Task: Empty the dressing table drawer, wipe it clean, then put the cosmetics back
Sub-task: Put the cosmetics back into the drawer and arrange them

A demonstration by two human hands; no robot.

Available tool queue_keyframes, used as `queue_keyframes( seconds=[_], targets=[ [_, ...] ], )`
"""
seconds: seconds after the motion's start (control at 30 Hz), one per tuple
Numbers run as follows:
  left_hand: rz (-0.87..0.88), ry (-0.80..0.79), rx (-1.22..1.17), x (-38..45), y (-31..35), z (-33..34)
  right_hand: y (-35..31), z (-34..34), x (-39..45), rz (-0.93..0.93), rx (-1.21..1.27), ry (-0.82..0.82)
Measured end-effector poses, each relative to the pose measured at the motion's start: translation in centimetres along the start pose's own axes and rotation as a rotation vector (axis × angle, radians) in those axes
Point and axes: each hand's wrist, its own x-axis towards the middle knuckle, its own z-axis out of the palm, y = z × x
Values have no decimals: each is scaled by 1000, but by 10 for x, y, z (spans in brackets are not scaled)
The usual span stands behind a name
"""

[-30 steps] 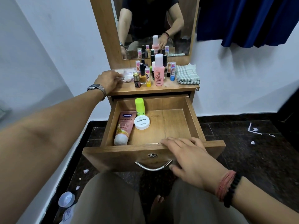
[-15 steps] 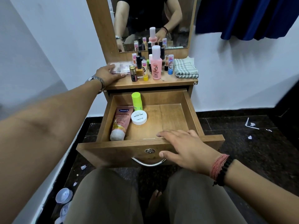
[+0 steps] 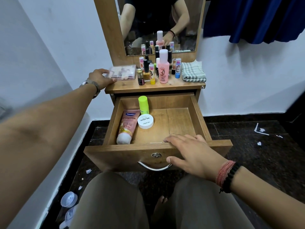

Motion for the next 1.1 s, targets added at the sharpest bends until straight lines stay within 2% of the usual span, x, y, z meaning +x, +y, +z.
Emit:
queue_keyframes(
  seconds=[0.13,0.37,0.47,0.57,0.7,0.83,0.97,1.1],
  targets=[
    [-205,-91,-455,1,11,-3,-2,0,0,8,-13,7],
    [-391,-6,-748,14,2,2,-2,1,0,8,-16,17],
    [-408,-9,-972,8,-2,-8,-3,-1,0,8,-10,-2],
    [-385,-28,-1081,-16,-5,-25,-3,-4,-1,16,5,-20],
    [-368,-22,-1181,-78,-12,-53,-4,-11,-3,46,196,-6],
    [-332,-211,-1181,-160,-6,-57,-8,-14,0,77,542,138],
    [-389,-462,-1181,-214,9,-15,-16,-19,2,112,749,195],
    [-400,-622,-1138,-230,33,25,-4,-25,6,201,733,319]
  ],
)
